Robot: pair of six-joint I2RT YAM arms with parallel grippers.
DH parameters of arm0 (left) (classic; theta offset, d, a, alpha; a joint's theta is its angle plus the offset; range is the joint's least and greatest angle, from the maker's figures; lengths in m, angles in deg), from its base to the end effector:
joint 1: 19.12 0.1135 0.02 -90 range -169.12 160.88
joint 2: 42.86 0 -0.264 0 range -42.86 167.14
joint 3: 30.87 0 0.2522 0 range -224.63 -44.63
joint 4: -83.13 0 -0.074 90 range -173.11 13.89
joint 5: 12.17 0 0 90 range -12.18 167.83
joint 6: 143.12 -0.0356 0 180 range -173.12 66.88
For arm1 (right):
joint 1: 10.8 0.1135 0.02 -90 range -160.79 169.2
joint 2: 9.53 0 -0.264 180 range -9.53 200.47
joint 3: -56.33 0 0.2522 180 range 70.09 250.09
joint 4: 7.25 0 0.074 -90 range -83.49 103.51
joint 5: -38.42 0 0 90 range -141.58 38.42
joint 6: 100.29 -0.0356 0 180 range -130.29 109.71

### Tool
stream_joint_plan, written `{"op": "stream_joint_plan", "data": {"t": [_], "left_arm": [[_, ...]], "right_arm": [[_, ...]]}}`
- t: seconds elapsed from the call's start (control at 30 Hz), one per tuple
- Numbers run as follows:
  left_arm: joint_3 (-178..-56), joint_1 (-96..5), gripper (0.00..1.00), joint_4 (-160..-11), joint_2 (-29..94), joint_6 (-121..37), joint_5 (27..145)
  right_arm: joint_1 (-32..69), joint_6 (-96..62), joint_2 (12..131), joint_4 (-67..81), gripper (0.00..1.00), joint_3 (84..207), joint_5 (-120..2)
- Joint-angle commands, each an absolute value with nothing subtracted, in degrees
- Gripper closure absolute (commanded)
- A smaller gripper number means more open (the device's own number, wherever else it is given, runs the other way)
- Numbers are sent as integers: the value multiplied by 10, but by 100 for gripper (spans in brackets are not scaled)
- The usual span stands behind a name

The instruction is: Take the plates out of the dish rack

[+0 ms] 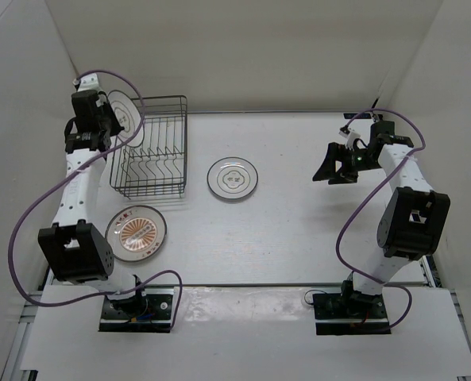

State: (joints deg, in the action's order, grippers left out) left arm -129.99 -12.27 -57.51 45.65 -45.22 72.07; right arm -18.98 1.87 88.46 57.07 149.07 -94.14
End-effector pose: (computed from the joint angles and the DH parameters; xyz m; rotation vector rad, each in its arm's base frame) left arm 0.3540 0.0461 0.3712 -0.3269 2.0452 0.0929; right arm 0.3428 -0.0249 0.2579 -0.2652 2.5210 0.8889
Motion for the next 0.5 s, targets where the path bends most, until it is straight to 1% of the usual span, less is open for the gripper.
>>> {"op": "stream_joint_plan", "data": {"t": [0.0, 0.1, 0.13, 0.2, 0.23, 0.33, 0.47], "left_arm": [[-1303, -127, 99, -653, 400, -383, 739], [-1280, -127, 99, -710, 396, -312, 787], [-1276, -129, 99, -739, 398, -283, 833], [-1264, -139, 99, -785, 412, -214, 866], [-1259, -145, 99, -825, 419, -200, 917], [-1261, -189, 99, -870, 455, -161, 970], [-1262, -253, 99, -893, 504, -120, 1018]], "right_arm": [[-191, 14, 893, 556, 10, 1505, -959], [-191, 12, 895, 553, 10, 1505, -961], [-191, 12, 896, 549, 10, 1505, -961], [-191, 7, 897, 551, 10, 1505, -961], [-191, 6, 897, 548, 10, 1504, -961], [-191, 4, 898, 545, 10, 1502, -959], [-192, 4, 896, 549, 10, 1500, -955]]}}
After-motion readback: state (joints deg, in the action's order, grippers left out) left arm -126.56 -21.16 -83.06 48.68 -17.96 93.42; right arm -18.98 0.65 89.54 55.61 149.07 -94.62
